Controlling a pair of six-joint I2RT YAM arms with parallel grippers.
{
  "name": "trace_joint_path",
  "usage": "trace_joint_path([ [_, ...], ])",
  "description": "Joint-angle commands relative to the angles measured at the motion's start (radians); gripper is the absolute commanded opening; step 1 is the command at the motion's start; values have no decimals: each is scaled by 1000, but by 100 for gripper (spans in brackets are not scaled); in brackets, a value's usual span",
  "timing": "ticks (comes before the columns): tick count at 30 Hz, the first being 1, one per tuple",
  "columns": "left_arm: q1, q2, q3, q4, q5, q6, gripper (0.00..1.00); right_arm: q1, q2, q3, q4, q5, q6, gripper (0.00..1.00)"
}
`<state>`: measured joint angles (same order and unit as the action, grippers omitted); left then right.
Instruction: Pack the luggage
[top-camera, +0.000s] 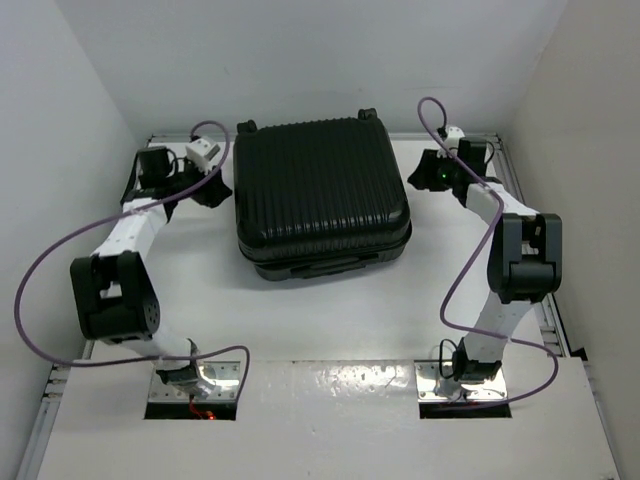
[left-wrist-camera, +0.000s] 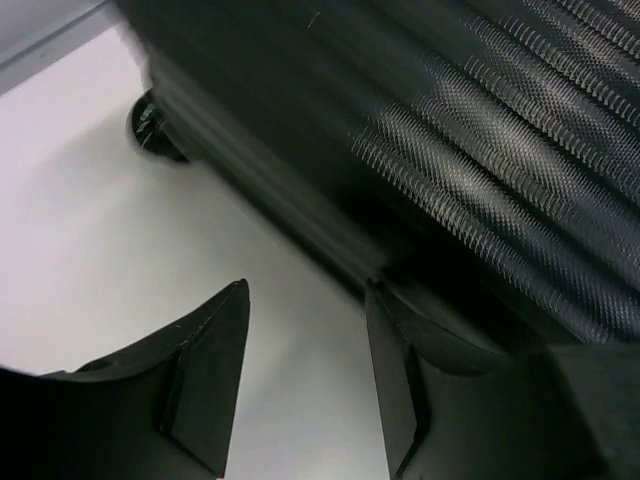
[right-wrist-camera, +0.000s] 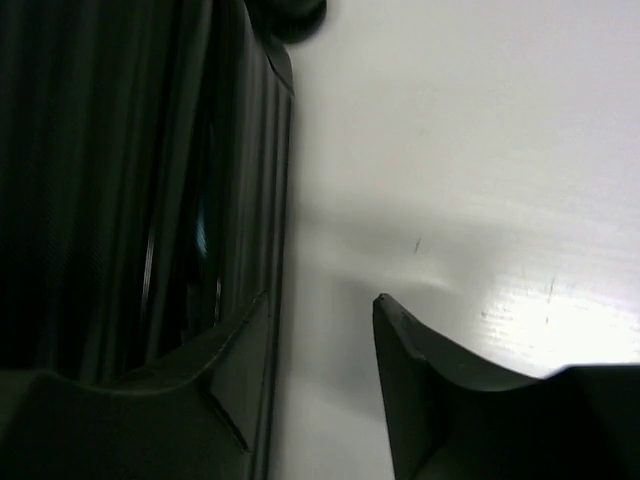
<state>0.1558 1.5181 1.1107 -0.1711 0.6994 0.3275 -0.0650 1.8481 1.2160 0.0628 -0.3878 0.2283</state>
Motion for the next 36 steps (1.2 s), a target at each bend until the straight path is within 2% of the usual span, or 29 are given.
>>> trace_joint_path([
  [1, -97, 50, 127, 19, 98, -38, 55, 1, 2, 8, -92, 43, -49, 43],
  [3, -140, 98, 170, -11, 121, 14, 55, 13, 0, -13, -113, 40, -49, 41],
  [4, -163, 125, 231, -34, 176, 31, 55, 17, -3, -18, -122, 26, -47, 41],
  [7, -176, 216, 319, -87, 227, 31, 56, 27, -12, -52, -119, 23, -41, 41],
  [11, -115, 277, 403, -74, 140, -83, 65, 27, -24, -81, -118, -5, -41, 41],
  [12, -98, 289, 412, -64, 103, -112, 71, 28, -27, -93, -112, -43, -40, 41],
  [16, -33, 303, 413, -33, -78, -168, 75, 27, -46, -121, -122, -123, -9, 41],
  [18, -22, 303, 374, -19, -139, -156, 76, 24, -62, -139, -132, -174, 3, 41],
  [20, 2, 292, 329, 4, -175, -214, 80, 24, -101, -188, -127, -242, 19, 41],
  [24, 50, 251, 255, 73, -184, -367, 81, 57, -179, -295, -11, -366, 34, 41],
  [27, 103, 226, 198, 82, -114, -439, 81, 134, -217, -392, 168, -446, 40, 41],
  [31, 132, 191, 118, 82, -112, -450, 81, 266, -192, -377, 258, -461, 36, 42],
  [33, 133, 191, 118, 82, -138, -432, 81, 289, -170, -366, 308, -457, 51, 42],
  [36, 113, 281, 165, 93, -131, -441, 80, 294, -182, -369, 356, -444, 69, 42],
])
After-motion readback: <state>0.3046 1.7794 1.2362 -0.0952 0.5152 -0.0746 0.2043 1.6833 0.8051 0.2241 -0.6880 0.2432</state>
